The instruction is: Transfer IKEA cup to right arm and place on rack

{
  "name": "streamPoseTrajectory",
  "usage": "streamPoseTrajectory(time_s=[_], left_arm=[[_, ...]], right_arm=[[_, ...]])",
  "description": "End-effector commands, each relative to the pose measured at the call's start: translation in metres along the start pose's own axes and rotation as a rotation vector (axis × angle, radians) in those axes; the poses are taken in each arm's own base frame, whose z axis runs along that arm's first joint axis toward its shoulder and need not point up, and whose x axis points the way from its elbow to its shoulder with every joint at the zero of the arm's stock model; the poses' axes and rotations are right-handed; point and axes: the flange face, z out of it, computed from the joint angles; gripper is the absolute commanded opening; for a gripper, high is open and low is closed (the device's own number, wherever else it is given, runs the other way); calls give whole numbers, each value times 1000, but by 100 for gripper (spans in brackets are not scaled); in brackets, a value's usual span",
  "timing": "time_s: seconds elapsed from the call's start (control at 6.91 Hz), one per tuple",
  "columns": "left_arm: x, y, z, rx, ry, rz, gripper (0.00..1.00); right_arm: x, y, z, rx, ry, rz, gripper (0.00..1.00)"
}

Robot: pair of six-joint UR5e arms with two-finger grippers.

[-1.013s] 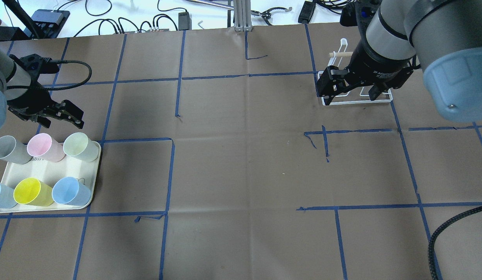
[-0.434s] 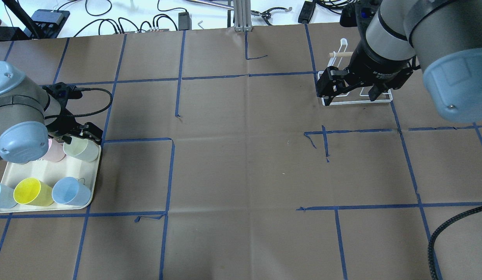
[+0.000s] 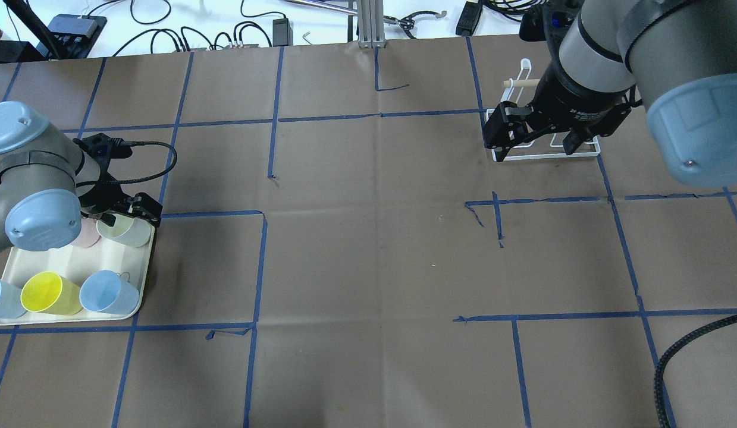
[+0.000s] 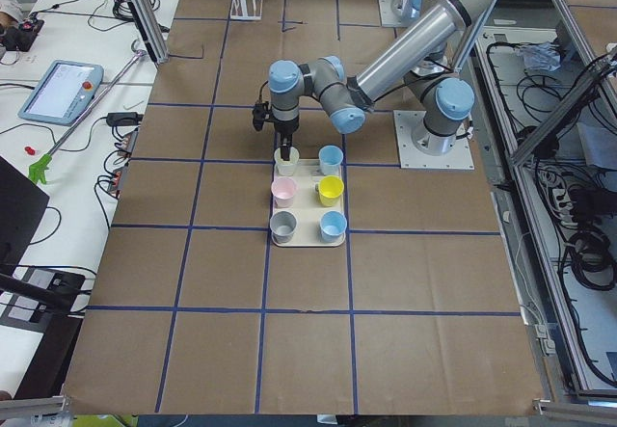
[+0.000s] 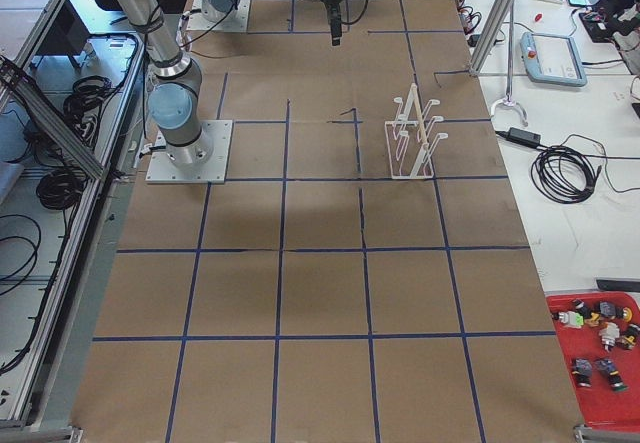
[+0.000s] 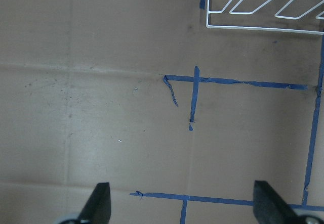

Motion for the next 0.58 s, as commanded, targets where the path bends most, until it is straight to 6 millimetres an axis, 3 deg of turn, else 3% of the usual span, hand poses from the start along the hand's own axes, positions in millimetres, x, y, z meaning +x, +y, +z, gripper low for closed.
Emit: streamPoseTrajectory(time_s=[0.0, 0.14, 0.29, 0.43], left_arm=[[0, -1, -2, 3, 0, 0, 67], [-1, -1, -2, 3, -4, 2, 26], [-1, -1, -4, 6, -5, 0, 6], [-2, -3, -7, 11, -8, 1, 0]], right_arm=[[0, 0, 1, -3, 0, 1, 100], [0, 1, 2, -3, 0, -1, 100], [0, 1, 2, -3, 0, -1, 100], [0, 1, 2, -3, 0, -1, 100]])
